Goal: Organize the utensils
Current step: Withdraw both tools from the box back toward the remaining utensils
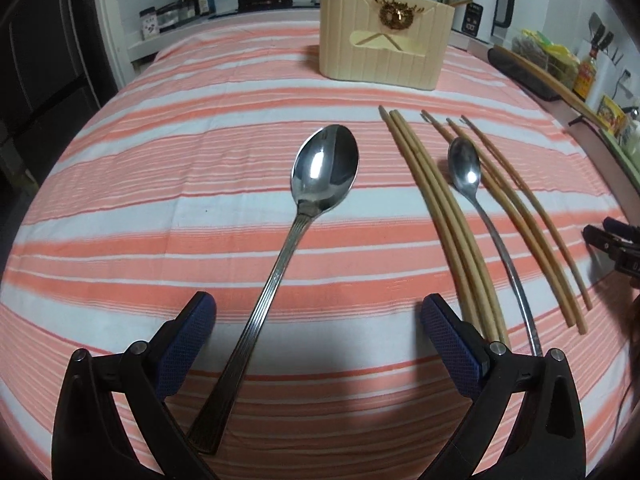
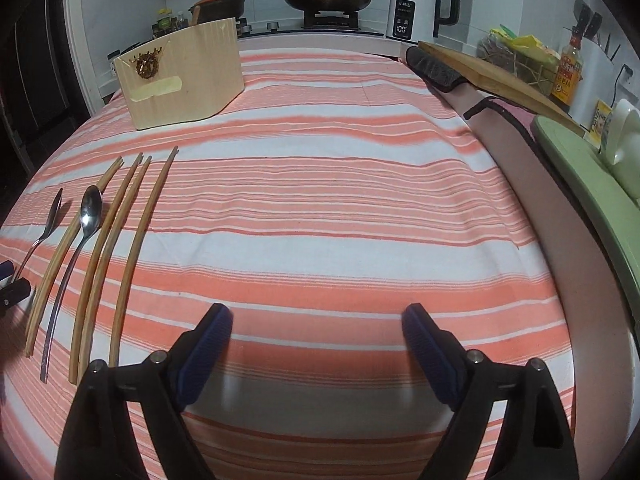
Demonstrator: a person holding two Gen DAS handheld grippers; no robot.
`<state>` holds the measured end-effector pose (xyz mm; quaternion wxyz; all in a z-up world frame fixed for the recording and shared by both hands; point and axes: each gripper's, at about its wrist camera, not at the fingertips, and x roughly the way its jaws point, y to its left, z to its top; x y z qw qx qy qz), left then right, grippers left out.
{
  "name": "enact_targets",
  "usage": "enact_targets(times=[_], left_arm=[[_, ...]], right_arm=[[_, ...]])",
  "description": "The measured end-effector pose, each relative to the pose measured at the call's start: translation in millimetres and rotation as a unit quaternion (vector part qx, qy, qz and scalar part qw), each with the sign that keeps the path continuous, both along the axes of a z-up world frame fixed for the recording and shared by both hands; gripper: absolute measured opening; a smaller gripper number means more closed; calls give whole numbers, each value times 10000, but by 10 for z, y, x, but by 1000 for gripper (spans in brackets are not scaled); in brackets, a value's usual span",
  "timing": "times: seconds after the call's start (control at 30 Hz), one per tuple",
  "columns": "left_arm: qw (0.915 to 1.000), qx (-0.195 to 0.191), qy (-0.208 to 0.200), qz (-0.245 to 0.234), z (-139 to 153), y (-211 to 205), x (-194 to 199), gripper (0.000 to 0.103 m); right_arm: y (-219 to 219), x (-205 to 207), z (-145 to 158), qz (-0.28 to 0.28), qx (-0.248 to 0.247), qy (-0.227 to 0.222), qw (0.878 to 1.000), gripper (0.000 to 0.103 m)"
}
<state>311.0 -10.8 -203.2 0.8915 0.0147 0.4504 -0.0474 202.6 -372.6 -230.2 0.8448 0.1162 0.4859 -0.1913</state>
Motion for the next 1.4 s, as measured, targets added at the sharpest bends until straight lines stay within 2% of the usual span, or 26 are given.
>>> enact_targets(times=[0.37,0.43,0.57,0.63,0.73,0.83,0.93,1.03,1.23,1.4], left_arm=[[10000,23,-1,-25,7,-5,-10,102],[9999,-114,-99,-68,38,19,-55,102],[9957,-651,-562,-356,202,83,-251,102],[9935,-816,-577,-552,230,70,-323,102],[9916,-834,-513,-847,220,-21,-435,102],[9913,-633,-514,-1032,206,-163,-526,102],[9929,-521,-550,-921,215,-217,-551,102],[9927,-731,-497,-817,280,-156,-500,102],[9893,-922,-959,-607,555,-74,-480,102],[9905,-951,-931,-350,529,11,-486,102]], right_arm=[[-4,14,-16,47,50,15,10000,98],[-6,13,-17,50,55,13,10000,98],[-5,12,-17,51,48,15,10000,98],[-6,12,-17,52,50,14,10000,98],[-7,11,-18,54,48,14,10000,98],[-9,10,-18,55,47,15,10000,98],[-10,10,-17,57,47,15,10000,98],[-11,10,-17,59,47,17,10000,98],[-7,13,-20,64,42,27,10000,99],[-9,11,-18,73,41,26,10000,99]])
